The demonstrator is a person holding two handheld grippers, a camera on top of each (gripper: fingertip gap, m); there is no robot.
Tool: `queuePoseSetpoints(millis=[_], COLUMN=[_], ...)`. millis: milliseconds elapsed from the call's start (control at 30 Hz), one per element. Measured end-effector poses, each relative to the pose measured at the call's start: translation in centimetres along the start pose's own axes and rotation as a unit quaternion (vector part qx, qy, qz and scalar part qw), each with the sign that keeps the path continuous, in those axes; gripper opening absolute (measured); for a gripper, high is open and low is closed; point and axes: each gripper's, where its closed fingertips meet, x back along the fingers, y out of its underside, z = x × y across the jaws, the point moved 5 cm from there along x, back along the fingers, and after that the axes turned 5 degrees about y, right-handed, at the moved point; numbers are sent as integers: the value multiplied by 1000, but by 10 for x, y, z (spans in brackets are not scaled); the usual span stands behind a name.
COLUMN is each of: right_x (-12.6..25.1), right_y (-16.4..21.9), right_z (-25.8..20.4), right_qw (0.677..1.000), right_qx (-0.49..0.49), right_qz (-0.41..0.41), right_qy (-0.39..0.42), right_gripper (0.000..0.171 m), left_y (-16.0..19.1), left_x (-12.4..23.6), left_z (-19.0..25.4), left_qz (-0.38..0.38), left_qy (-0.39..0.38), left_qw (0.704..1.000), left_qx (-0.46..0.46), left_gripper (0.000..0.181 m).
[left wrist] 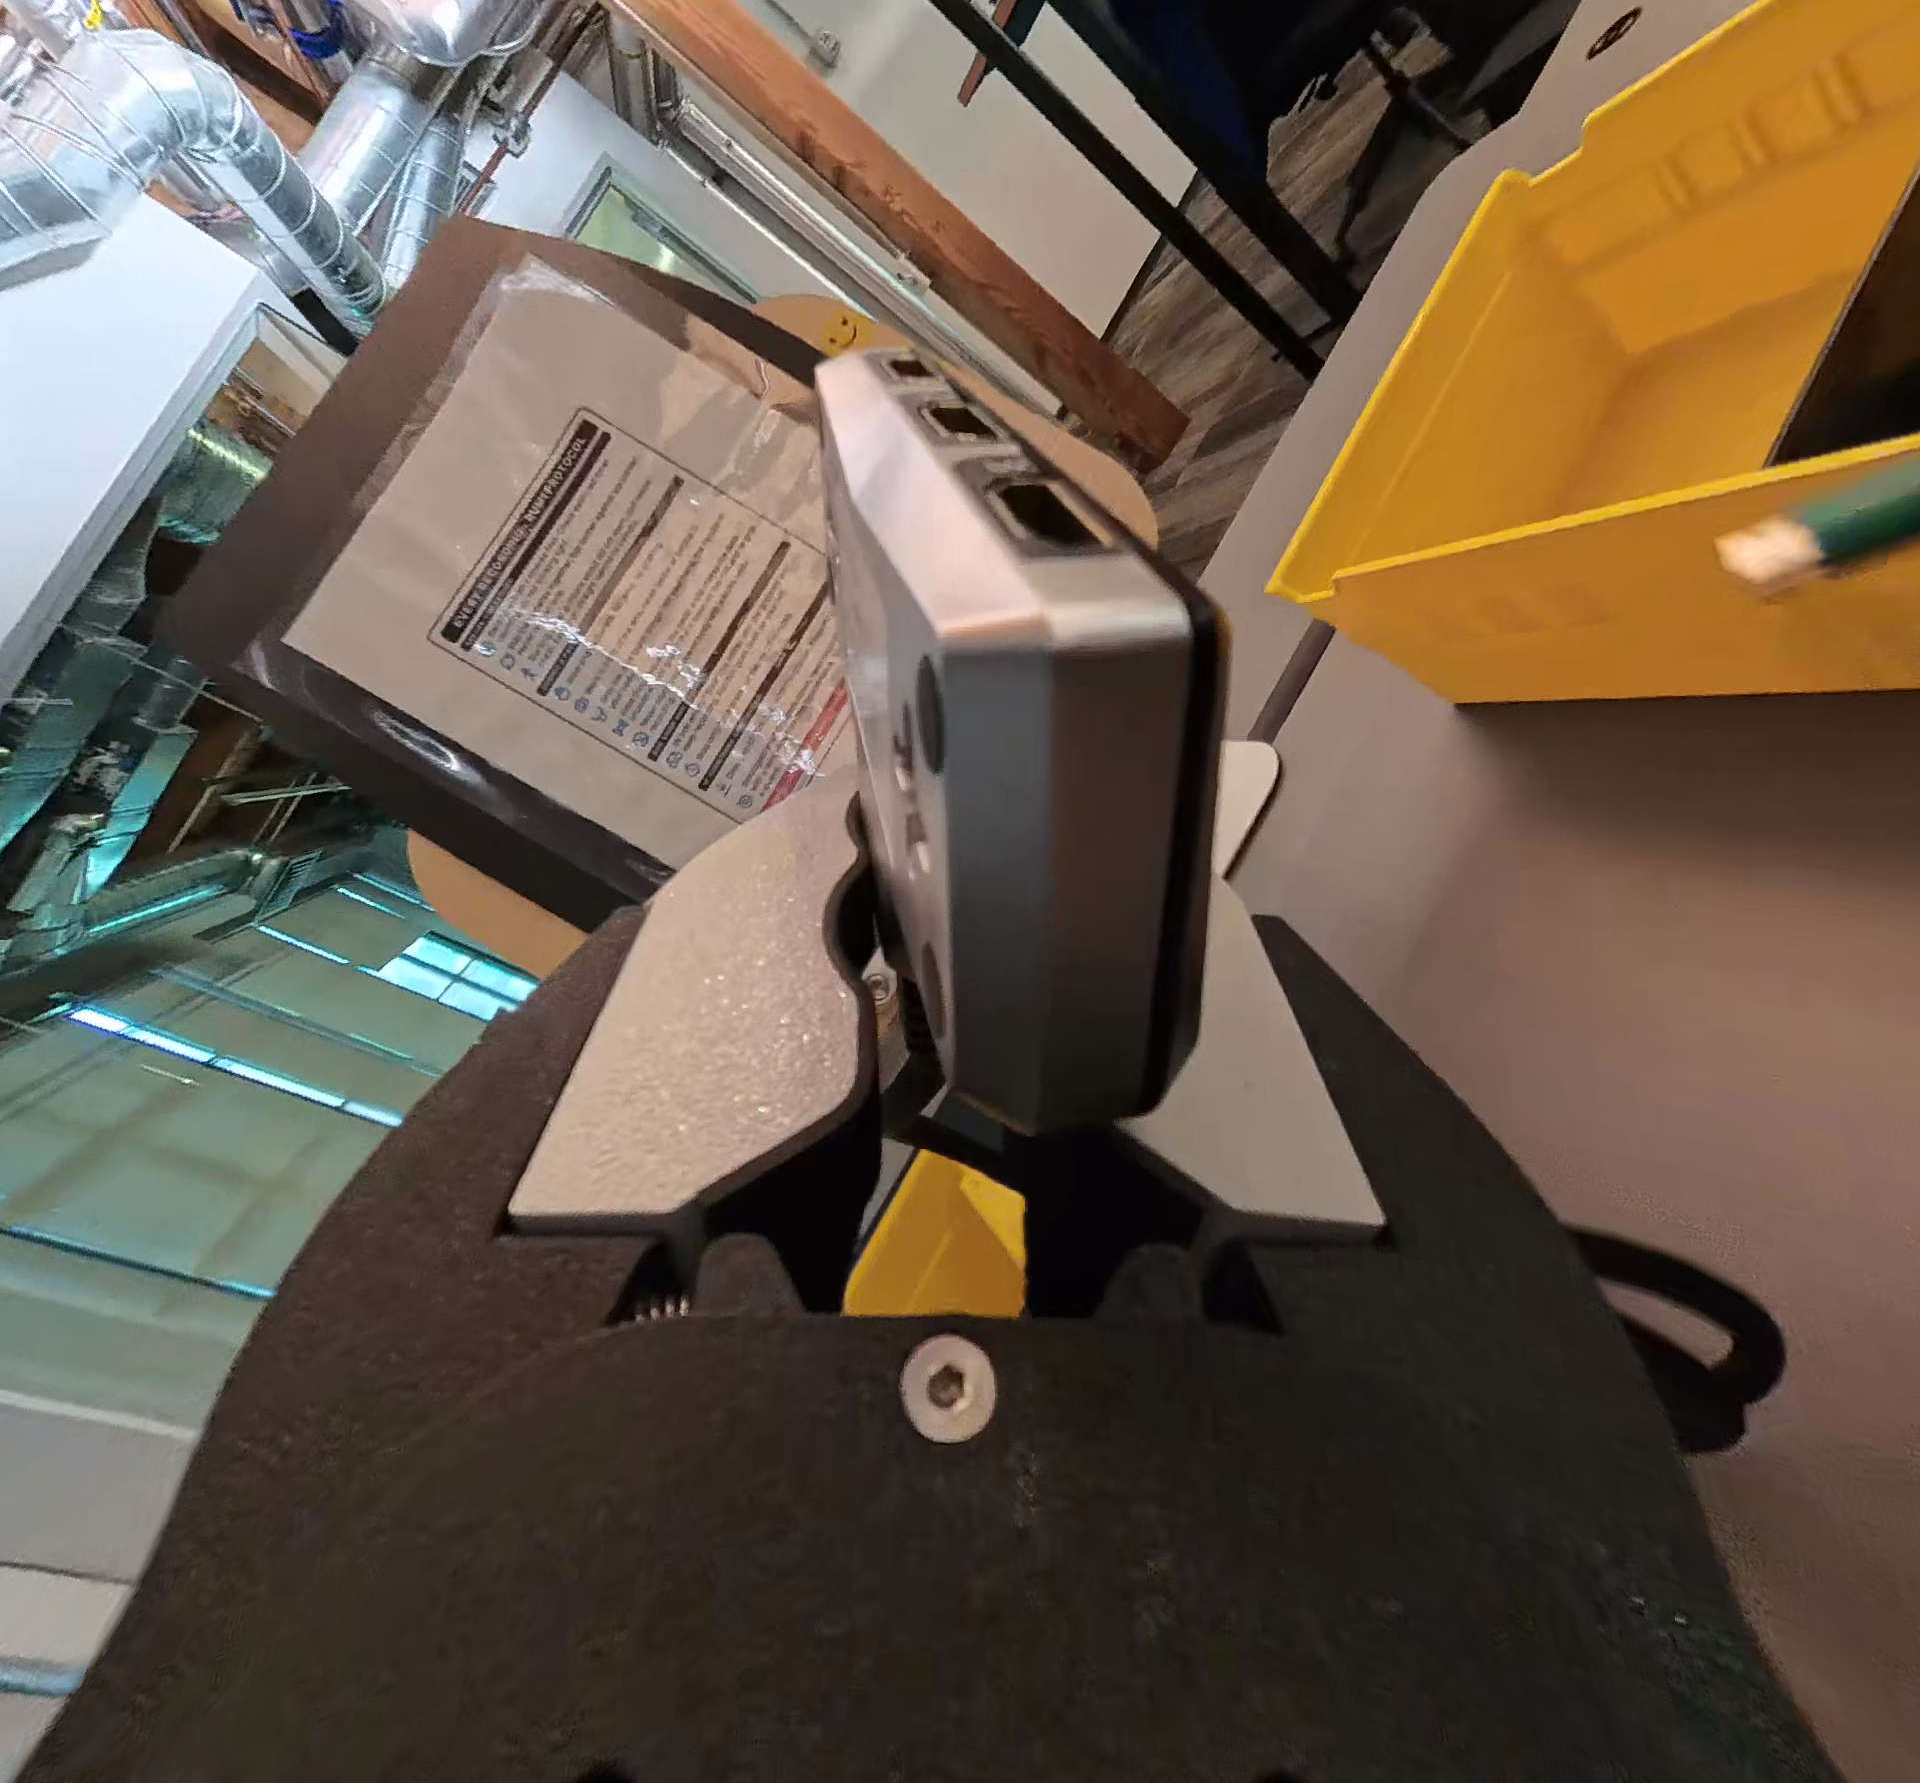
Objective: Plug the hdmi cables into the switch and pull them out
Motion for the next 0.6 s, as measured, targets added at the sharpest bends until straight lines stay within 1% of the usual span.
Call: queuePoseSetpoints(millis=[67,100,133,167,233,267,300,333,400,467,533,600], right_x=[15,22,27,28,26,24,22,20,21,24,26,24], right_y=[-7,-9,-7,-2,17,30,42,54,76,90,103,124], right_z=[21,29,35,36,31,25,23,24,26,29,30,27], right_qw=[998,996,995,996,996,992,985,978,952,919,880,838], right_qx=[-15,1,28,56,86,106,129,143,153,162,141,100], right_qz=[57,81,84,66,-6,-46,-85,-137,-260,-360,-450,-530], right_qy=[31,45,51,37,-24,-58,-71,-67,-47,7,54,76], right_gripper=[22,22,22,22,22,22,22,22,22,22,22,22], left_y=[-2,-2,-2,-2,-3,-3,-2,-2,-2,-2,-1,-1], left_x=[1,0,0,0,-1,-2,-2,-3,-4,-4,-5,-6], left_z=[1,1,2,2,4,5,6,8,10,11,13,14], left_qz=[4,2,1,1,-1,-2,-4,-6,-12,-16,-23,-25], left_qy=[7,8,8,9,11,12,13,14,18,20,23,25], left_qw=[1000,1000,1000,1000,1000,1000,1000,1000,1000,999,999,999], left_qx=[5,3,1,0,-2,-6,-10,-14,-19,-25,-29,-31], left_gripper=[24,24,24,24,24,24,24,24,23,23,24,24])
